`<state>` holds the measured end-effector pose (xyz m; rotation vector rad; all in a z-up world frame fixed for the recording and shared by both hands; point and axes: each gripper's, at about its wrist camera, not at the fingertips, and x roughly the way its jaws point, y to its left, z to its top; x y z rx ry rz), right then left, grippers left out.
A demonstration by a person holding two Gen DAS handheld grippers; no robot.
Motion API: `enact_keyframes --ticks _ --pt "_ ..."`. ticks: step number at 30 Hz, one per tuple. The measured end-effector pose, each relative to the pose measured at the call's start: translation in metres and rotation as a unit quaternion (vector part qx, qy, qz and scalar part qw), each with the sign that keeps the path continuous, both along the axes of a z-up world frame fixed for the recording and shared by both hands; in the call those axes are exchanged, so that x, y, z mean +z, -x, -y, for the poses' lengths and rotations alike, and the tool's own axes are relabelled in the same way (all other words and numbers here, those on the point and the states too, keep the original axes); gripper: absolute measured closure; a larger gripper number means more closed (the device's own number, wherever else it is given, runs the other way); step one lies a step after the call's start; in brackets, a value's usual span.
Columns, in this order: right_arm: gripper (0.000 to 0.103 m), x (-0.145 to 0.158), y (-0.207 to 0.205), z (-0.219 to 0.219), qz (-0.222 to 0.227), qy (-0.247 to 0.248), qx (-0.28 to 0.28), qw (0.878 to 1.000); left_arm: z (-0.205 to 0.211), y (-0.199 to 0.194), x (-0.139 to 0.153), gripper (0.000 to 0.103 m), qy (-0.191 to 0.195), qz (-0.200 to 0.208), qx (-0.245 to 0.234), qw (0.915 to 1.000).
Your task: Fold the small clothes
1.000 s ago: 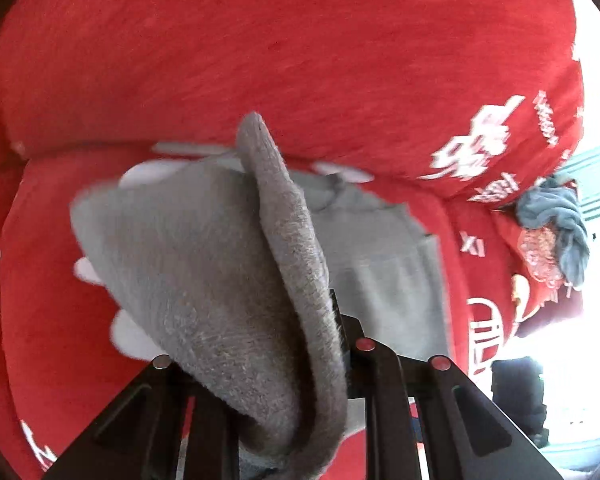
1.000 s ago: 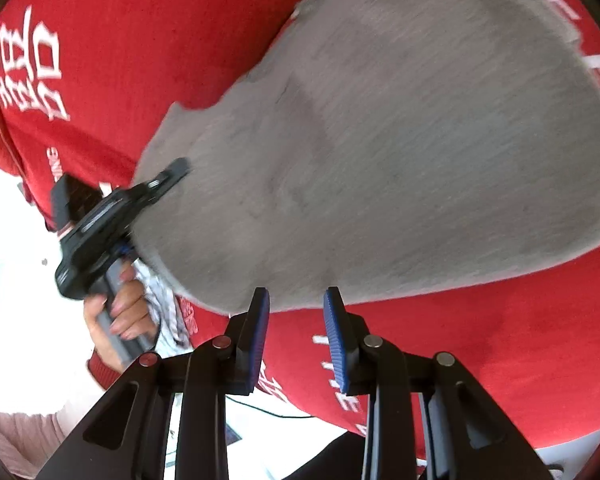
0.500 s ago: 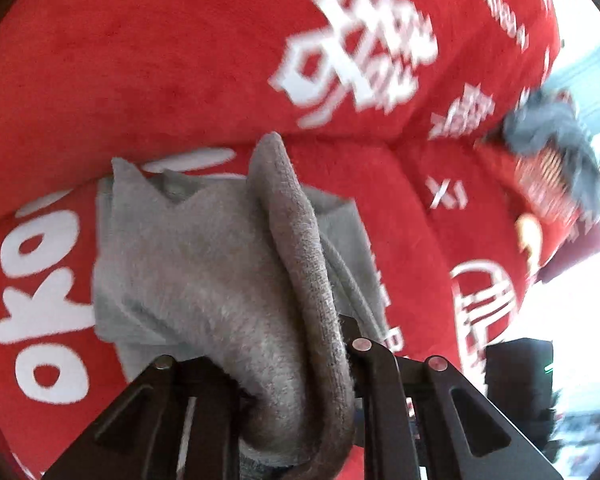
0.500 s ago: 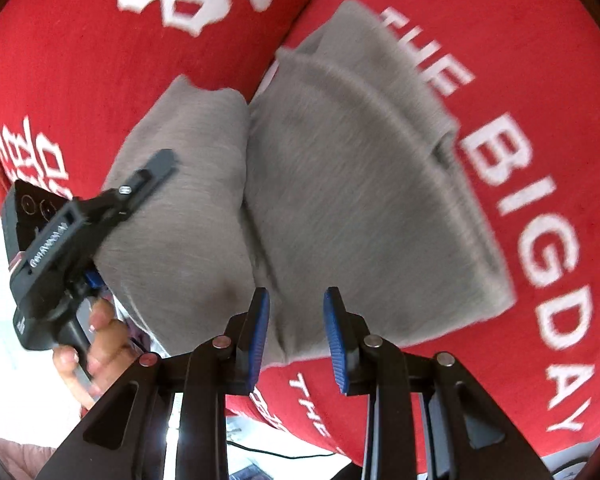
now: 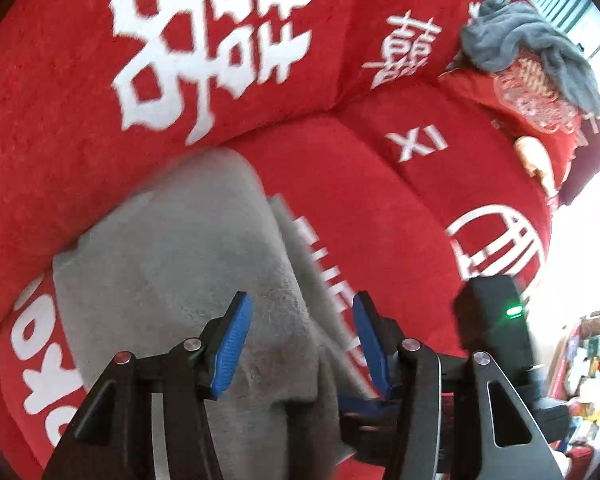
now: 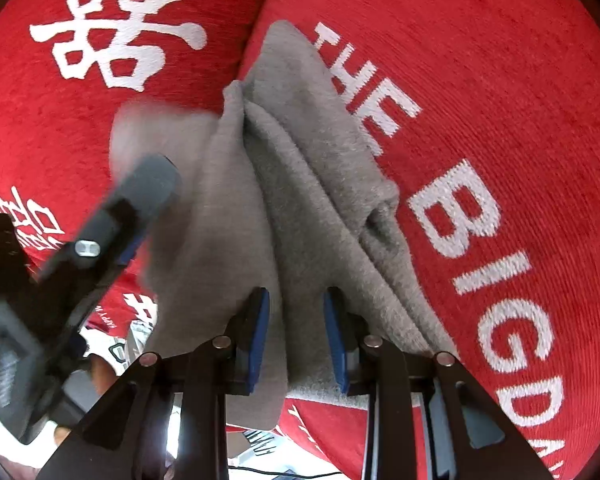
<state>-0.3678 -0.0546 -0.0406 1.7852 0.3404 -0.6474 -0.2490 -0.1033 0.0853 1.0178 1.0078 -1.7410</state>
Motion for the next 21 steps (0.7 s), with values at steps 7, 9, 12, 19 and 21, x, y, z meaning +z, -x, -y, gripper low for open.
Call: enact_keyframes --ticks 7,9,12,19,21 --pt "0.07 -0.008 0.031 0.012 0.049 -0.011 -0.054 0.997 -0.005 -0.05 0.018 0.049 0.025 0.003 0.084 0.9962" --pt "0.068 -0.012 0.039 0.012 0.078 -0.017 -0.085 0.993 -0.009 -0.086 0.011 0.049 0.016 0.026 0.133 0.9906" --pt "0.062 -0.019 0.051 0.014 0.13 -0.028 -0.13 0.983 -0.017 -0.13 -0.008 0.049 -0.014 0.056 0.188 0.9804" --pt "0.045 -0.005 0.032 0.038 0.153 -0.018 -0.081 0.985 -0.043 -0.191 -0.045 0.049 -0.065 0.071 0.28 0.955" --pt "0.045 0.001 0.017 0.044 0.113 -0.008 -0.041 0.993 -0.046 -0.194 -0.053 0.049 -0.07 0.066 0.282 0.9546"
